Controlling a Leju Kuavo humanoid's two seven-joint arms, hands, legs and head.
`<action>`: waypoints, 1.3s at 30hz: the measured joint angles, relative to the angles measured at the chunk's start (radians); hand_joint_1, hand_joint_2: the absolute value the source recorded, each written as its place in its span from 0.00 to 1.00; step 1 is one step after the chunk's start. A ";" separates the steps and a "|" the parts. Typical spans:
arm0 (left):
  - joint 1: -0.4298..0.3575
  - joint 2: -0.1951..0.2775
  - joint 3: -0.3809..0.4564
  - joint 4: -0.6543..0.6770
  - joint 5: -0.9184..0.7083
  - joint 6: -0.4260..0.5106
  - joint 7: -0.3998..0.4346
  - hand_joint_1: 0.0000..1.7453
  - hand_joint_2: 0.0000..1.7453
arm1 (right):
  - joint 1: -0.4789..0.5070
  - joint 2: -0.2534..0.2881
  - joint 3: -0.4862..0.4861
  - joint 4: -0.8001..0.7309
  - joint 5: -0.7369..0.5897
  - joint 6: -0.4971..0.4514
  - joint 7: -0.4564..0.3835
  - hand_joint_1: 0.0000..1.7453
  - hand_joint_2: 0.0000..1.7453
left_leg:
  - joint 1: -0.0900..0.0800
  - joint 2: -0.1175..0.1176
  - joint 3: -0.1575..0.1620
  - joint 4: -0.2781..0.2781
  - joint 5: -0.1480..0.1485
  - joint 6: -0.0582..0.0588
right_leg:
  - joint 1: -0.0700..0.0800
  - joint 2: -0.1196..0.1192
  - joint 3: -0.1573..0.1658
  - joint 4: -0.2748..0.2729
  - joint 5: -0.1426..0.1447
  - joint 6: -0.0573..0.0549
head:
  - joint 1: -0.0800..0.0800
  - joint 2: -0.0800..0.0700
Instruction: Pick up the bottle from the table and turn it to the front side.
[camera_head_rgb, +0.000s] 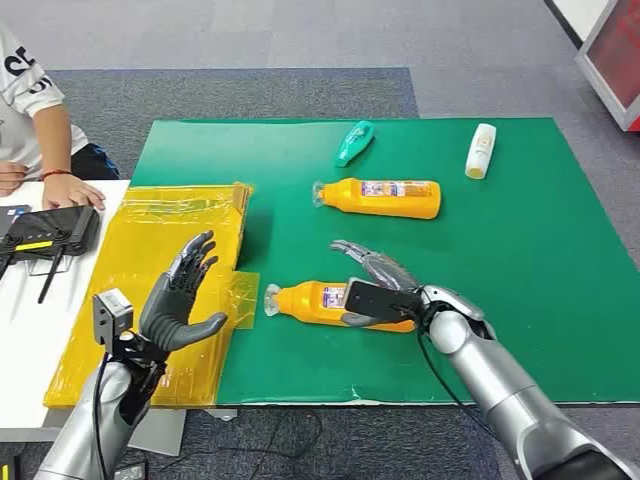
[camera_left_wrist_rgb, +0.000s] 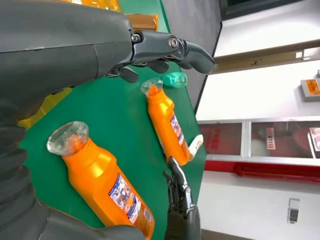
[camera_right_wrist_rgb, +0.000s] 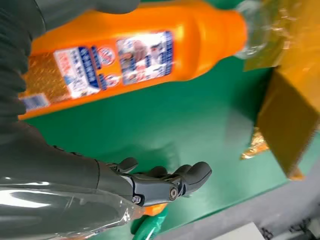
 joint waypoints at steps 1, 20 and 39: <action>0.000 0.000 0.001 0.000 0.000 0.000 0.000 0.00 1.00 | -0.003 -0.003 0.003 0.002 0.000 0.002 0.002 0.00 1.00 | 0.000 0.000 0.000 0.000 0.000 0.000 | 0.000 0.000 0.000 0.000 0.000 0.000 | 0.000 0.000; 0.000 -0.001 0.024 0.003 -0.009 0.000 0.003 0.00 1.00 | -0.154 -0.096 0.218 0.113 0.021 0.106 0.116 0.00 1.00 | 0.000 0.000 0.000 0.000 0.000 0.000 | 0.000 0.000 0.000 0.000 0.000 0.000 | 0.000 0.000; -0.023 -0.007 0.026 0.012 0.000 -0.001 0.004 0.00 1.00 | -0.186 -0.111 0.373 0.184 0.001 0.109 0.162 0.00 1.00 | 0.000 0.000 0.000 0.000 0.000 0.000 | 0.000 0.000 0.000 0.000 0.000 0.000 | 0.000 0.000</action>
